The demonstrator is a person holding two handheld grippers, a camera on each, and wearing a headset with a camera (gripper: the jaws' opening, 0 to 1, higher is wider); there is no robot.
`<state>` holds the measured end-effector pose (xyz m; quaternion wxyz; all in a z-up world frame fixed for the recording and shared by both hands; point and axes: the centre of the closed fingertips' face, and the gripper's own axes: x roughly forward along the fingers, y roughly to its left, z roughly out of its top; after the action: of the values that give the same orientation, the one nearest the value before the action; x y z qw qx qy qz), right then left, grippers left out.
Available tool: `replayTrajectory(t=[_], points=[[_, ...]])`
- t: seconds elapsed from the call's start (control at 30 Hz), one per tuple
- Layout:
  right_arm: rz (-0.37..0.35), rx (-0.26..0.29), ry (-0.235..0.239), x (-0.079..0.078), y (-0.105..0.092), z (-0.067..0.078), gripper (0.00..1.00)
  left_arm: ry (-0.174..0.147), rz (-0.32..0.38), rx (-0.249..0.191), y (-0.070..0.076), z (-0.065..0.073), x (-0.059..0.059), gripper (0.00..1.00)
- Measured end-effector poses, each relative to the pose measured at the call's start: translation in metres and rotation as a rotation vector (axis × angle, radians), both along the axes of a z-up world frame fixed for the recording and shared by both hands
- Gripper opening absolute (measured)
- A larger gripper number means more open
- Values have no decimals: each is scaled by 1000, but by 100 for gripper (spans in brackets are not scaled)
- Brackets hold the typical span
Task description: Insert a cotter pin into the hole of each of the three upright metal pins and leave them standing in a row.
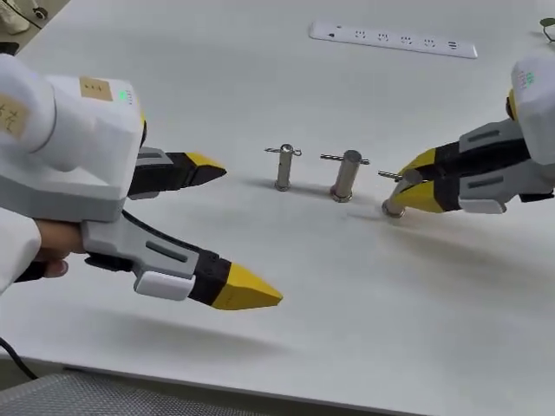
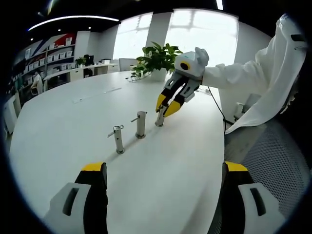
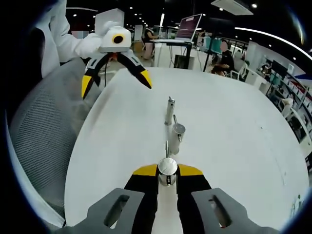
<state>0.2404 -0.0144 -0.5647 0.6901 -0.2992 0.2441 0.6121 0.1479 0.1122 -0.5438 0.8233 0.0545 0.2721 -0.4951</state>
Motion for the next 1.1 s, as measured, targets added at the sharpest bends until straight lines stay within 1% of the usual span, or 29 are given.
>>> replayTrajectory(t=[0.1,0.2,0.27,0.33,0.5,0.67,0.87,1.1], points=[[-5,3,4,6,-2,-2,8,4,4,13,1,-2,-2,97],[-3,2,5,7,-1,-3,8,5,5,26,2,-4,-3,97],[-2,1,9,9,-2,-5,8,3,7,31,3,-5,-3,96],[-2,-1,11,11,-3,-7,8,11,17,37,8,-7,-2,94],[0,3,17,15,-5,-7,8,18,20,28,11,-7,-1,94],[-1,-5,18,12,-5,-10,8,21,25,31,13,-8,0,94],[7,-4,27,13,-6,-11,8,22,27,32,14,-9,1,94],[-3,17,43,15,-7,-10,8,24,30,31,16,-9,2,94]])
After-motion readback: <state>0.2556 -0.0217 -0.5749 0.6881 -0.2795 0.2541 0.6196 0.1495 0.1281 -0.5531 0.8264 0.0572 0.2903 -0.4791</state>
